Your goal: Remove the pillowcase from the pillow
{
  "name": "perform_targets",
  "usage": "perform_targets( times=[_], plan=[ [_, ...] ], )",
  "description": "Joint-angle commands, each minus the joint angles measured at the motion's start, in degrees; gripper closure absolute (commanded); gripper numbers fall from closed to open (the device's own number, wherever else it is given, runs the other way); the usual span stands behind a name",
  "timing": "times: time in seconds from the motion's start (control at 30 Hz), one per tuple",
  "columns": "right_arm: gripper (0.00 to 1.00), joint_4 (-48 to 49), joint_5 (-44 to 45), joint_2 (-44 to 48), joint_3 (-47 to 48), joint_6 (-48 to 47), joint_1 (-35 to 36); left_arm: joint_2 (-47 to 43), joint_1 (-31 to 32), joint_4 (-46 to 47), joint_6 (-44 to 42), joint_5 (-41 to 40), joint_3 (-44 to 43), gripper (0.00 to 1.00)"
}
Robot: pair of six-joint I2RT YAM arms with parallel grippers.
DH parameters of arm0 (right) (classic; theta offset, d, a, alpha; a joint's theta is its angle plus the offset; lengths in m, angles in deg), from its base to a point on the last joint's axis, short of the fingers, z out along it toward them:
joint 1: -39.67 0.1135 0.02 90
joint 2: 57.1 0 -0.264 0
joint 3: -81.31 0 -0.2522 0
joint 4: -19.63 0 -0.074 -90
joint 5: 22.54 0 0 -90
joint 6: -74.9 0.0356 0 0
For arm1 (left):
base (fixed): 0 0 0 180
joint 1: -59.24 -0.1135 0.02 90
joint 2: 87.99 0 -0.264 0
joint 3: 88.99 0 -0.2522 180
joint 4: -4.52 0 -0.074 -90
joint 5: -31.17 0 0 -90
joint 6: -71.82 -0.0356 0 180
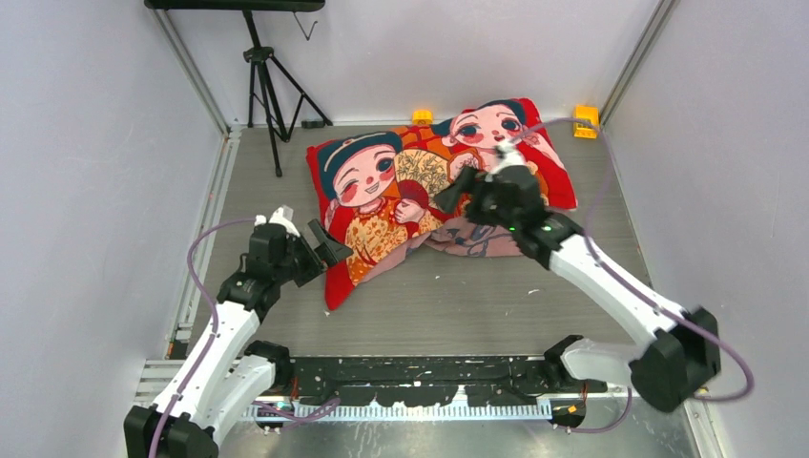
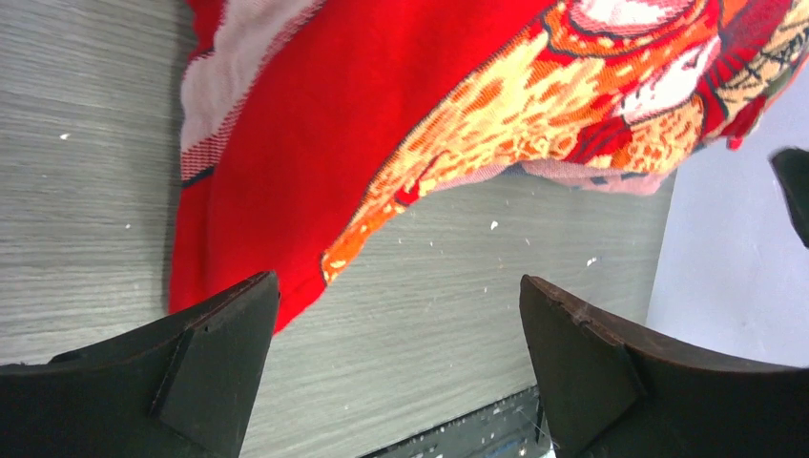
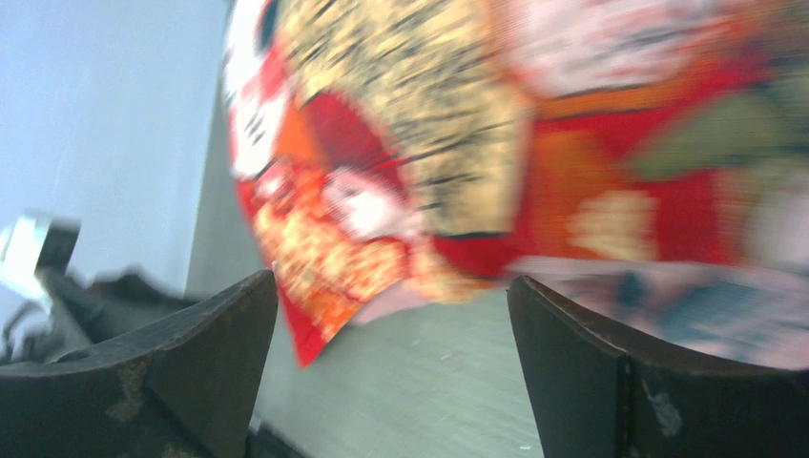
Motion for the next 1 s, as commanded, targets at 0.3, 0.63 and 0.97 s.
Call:
perform_targets(
  times=[0.3, 0.63, 0.97],
  plan=[
    [0.01, -10.7, -5.0, 7.9, -9.7, 8.6, -35.8, 5.0, 0.2, 9.4, 11.6, -2.4, 10.2, 0.01],
    [0.05, 5.1, -12.6, -6.8, -6.2, 14.1, -42.3, 13.8, 0.2, 25.2, 14.6, -0.6, 14.2, 0.07],
    [0.99, 7.2, -12.5, -10.0, -1.8, 12.8, -42.4, 15.4, -1.1, 21.0, 5.7, -3.6, 6.0, 1.00]
  ],
)
